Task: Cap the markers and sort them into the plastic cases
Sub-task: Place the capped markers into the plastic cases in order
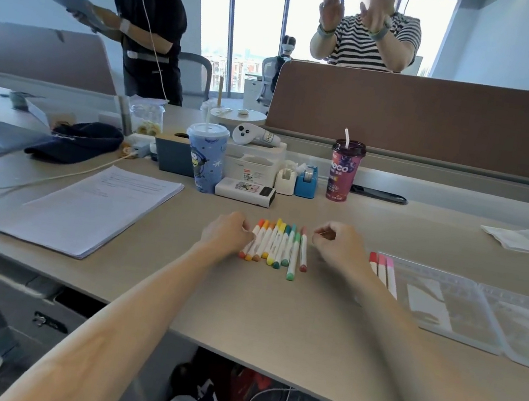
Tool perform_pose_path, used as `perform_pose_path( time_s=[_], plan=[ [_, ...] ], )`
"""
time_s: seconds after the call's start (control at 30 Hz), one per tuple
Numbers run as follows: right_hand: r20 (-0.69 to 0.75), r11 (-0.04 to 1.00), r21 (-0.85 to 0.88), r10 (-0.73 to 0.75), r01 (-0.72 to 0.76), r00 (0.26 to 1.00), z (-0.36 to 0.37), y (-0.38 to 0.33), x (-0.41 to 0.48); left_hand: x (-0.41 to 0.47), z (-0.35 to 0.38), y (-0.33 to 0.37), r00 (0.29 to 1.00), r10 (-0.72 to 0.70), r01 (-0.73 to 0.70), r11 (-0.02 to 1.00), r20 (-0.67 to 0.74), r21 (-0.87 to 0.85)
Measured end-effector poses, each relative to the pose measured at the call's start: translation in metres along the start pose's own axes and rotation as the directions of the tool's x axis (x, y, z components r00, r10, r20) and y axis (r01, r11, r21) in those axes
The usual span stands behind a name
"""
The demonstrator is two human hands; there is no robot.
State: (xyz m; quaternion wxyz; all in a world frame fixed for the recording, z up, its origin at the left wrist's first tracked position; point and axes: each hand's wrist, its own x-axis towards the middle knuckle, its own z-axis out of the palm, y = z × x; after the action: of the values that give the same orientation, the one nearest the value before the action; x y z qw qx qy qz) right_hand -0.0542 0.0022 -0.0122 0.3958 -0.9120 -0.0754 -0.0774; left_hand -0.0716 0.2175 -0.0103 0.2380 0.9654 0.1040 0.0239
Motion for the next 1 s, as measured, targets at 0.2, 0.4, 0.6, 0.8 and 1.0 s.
perform_pose_path(
  time_s=[0.2,0.4,0.6,0.8,1.0],
  plan=[
    [0.027,1.0,0.0,-0.019,0.019,0.999,0.012,0.006,0.007,0.013,0.004,0.001,1.0,-0.017,0.016,0.997,0.013,0.078],
    [0.03,0.999,-0.04,-0.013,0.014,0.999,0.015,0.002,0.008,0.022,-0.004,0.007,0.999,-0.042,0.04,0.977,0.004,0.211],
    [0.019,0.999,-0.03,-0.024,0.024,1.0,0.011,-0.002,0.007,0.024,-0.007,0.005,0.998,-0.053,0.052,0.997,0.016,0.06],
    [0.053,0.999,-0.027,-0.042,0.043,0.998,0.01,-0.006,0.006,0.01,-0.013,0.001,0.996,-0.06,0.072,0.98,0.072,-0.183],
    [0.123,0.99,-0.017,-0.136,0.139,0.983,0.026,-0.029,0.002,-0.006,-0.012,-0.022,0.994,-0.078,0.101,0.926,0.076,-0.364]
  ],
)
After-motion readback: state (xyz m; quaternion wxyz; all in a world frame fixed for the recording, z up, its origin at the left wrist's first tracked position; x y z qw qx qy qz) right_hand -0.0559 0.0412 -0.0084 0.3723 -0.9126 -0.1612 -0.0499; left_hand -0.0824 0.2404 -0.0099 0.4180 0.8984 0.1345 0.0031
